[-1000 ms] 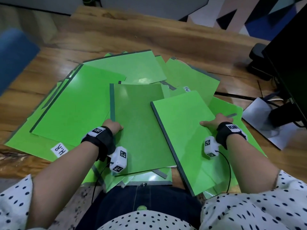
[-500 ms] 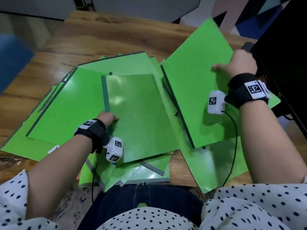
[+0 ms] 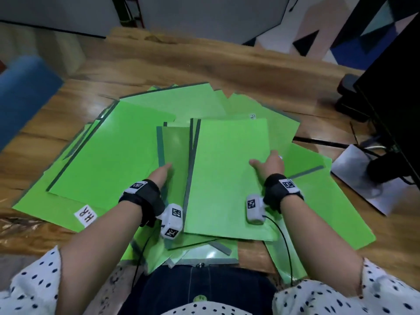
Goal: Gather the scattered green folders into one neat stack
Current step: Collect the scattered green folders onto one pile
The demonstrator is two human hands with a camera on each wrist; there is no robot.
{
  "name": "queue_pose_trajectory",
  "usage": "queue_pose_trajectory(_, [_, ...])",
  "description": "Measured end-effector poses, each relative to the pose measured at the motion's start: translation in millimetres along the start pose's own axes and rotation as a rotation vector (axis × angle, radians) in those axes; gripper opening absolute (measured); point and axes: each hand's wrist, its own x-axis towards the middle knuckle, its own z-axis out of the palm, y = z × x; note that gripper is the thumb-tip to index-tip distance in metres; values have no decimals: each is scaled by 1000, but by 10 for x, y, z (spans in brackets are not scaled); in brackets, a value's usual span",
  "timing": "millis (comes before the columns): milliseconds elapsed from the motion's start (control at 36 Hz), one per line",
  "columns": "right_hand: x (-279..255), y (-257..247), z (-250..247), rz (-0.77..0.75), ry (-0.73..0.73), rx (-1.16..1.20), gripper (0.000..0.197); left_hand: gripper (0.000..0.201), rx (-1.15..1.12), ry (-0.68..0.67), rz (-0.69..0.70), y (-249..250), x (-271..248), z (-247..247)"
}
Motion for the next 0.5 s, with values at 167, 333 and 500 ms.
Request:
queue_pose_trajectory(167, [-53,38,187,10,-140,-165,82,89,67,81,-11,-37,45,56])
queue_pose_trajectory(333, [-163,-54,353,-8,-185,-213,85,81,86,141,4,10,45,259])
queue_pose_trajectory(500, [-150,-32,360,8,-201,-106,79,62,175,296,198,90,-39,287])
